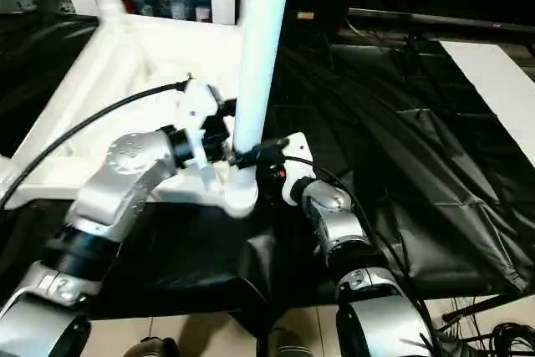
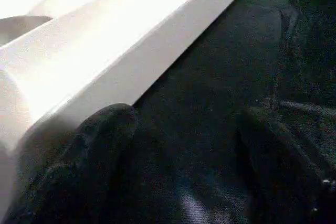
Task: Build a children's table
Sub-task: Rotate table base
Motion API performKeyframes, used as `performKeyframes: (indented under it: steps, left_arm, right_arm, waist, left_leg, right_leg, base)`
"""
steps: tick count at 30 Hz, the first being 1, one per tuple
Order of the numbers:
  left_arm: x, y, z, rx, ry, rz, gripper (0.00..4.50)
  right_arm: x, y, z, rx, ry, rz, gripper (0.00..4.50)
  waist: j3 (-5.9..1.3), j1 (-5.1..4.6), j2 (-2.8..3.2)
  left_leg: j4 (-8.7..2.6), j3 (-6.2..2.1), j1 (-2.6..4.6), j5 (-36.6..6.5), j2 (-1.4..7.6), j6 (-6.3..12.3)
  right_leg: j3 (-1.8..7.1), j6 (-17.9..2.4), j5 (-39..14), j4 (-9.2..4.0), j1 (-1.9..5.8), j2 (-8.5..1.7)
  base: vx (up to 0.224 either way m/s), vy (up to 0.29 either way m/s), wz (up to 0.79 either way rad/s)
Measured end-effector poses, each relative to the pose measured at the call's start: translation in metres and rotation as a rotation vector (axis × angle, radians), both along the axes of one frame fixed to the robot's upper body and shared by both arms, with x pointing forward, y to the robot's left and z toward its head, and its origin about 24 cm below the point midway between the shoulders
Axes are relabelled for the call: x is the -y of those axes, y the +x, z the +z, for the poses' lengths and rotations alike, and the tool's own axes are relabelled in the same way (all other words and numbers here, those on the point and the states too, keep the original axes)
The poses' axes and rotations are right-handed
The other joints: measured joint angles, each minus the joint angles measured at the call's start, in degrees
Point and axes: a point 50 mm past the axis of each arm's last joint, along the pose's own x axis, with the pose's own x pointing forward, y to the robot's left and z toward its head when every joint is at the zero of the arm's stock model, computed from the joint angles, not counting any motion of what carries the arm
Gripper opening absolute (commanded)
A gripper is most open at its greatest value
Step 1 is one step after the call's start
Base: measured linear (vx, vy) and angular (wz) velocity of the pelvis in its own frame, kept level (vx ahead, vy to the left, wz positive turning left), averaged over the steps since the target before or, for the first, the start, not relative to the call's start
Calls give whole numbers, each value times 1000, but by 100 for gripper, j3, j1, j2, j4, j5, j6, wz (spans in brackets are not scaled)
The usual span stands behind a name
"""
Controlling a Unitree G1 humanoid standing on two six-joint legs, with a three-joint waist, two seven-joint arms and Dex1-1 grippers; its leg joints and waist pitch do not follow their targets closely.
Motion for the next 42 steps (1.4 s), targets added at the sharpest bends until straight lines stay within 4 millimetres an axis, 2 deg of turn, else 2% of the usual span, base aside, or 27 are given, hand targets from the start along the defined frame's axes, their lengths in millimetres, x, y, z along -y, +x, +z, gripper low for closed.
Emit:
performKeyframes:
  steps: [4,7,12,16,19,21,24,25,28,31,33,42]
  left_arm:
    - [4,1,-2,-1,-24,4,449]
    - [-2,0,-3,-12,-28,-42,449]
    - [-25,-5,0,-40,-41,-116,449]
    - [-57,-13,-8,-105,-16,-123,449]
    - [-64,-14,-11,-118,64,-169,449]
    - [-67,-12,-17,-137,116,-181,449]
    - [-69,-9,-27,-143,199,-191,449]
    - [-72,-7,-28,-137,233,-193,422]
    - [-83,-5,-36,-152,325,-183,411]
    - [-85,-7,-47,-175,426,-206,379]
    - [-86,-9,-52,-197,462,-216,375]
    - [-91,-5,-61,-219,556,-209,298]
  right_arm:
    - [13,2,6,30,-9,-17,378]
    - [21,1,13,68,25,-1,378]
    - [42,1,35,148,30,52,378]
    - [67,-10,31,110,-42,113,378]
    - [82,-17,34,97,-108,173,378]
    - [89,-18,40,110,-139,193,378]
    - [103,-24,48,120,-194,211,378]
    - [107,-26,52,123,-212,221,378]
    - [108,-34,55,122,-234,273,378]
    - [100,-43,56,108,-241,351,378]
    - [96,-45,58,109,-244,371,378]
    - [95,-49,61,110,-268,383,378]
  waist:
    - [0,84,0]
    - [2,104,-3]
    - [8,125,-19]
    - [14,164,-22]
    - [33,243,25]
    - [38,253,47]
    - [36,256,48]
    - [41,249,70]
    - [33,196,99]
    - [29,207,112]
    - [30,214,117]
    - [26,262,126]
  left_leg:
    - [-3,0,-8,0,0,0]
    - [-5,1,-15,-2,0,3]
    - [-11,3,-12,-2,1,4]
    - [-14,3,-15,-2,1,3]
    - [-13,5,-17,-4,-5,6]
    - [-14,9,-17,-5,-10,8]
    - [-20,8,-17,-7,-9,10]
    - [-20,5,-19,-7,-8,10]
    - [-31,9,-8,-8,-4,11]
    - [-36,6,-5,-6,1,9]
    - [-33,6,-6,-6,1,9]
    - [-26,5,-8,-6,-5,9]
  right_leg:
    - [-3,0,0,-4,-6,0]
    - [-3,0,0,-9,-10,0]
    - [-3,1,-1,-10,-12,0]
    - [-4,7,-5,-17,-13,0]
    - [3,6,-4,-36,-4,-3]
    - [6,6,-4,-35,-3,-8]
    - [3,7,-5,-38,-2,-8]
    - [1,7,-5,-37,-3,-6]
    - [1,9,-6,-35,-5,-2]
    - [-2,11,-7,-33,-6,3]
    - [-1,10,-7,-33,-6,2]
    - [0,10,-6,-35,3,-4]
  base:
    - [0,0,0]
    - [0,0,0]
    - [0,0,0]
    - [0,0,0]
    - [0,0,0]
    - [0,0,0]
    - [0,0,0]
    - [0,0,0]
    - [0,0,0]
    - [0,0,0]
    - [0,0,0]
    - [0,0,0]
